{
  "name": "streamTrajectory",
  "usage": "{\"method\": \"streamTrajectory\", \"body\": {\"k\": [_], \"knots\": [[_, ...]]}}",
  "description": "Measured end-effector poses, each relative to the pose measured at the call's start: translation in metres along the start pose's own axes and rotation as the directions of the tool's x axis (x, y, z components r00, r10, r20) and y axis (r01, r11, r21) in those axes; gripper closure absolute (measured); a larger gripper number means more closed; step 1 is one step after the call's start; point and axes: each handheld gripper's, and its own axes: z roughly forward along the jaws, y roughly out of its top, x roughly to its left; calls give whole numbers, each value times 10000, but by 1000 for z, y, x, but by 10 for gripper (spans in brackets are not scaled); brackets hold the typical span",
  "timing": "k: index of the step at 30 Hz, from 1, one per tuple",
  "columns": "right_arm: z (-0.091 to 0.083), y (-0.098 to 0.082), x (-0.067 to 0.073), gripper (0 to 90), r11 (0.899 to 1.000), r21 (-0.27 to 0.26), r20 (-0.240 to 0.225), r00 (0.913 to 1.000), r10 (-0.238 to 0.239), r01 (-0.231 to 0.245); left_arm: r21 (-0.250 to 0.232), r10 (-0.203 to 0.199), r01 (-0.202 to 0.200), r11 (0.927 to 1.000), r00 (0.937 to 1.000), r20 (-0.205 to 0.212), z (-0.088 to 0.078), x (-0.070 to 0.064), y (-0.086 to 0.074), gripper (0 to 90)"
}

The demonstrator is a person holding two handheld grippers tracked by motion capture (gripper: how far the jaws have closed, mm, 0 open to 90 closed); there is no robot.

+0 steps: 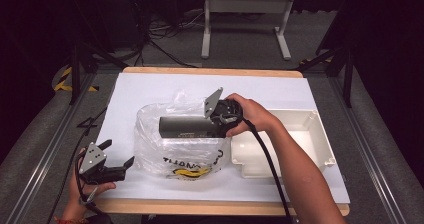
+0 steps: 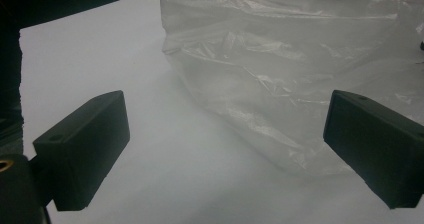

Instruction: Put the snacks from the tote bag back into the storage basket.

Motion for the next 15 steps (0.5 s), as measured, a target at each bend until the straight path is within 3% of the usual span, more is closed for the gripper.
{"method": "streamTrajectory", "body": {"k": [15], "knots": [[-30,-3,8,427,9988,-229,202,9989,-422,427,-3,-25,25,10000,10000,38,0,0,0,53]]}}
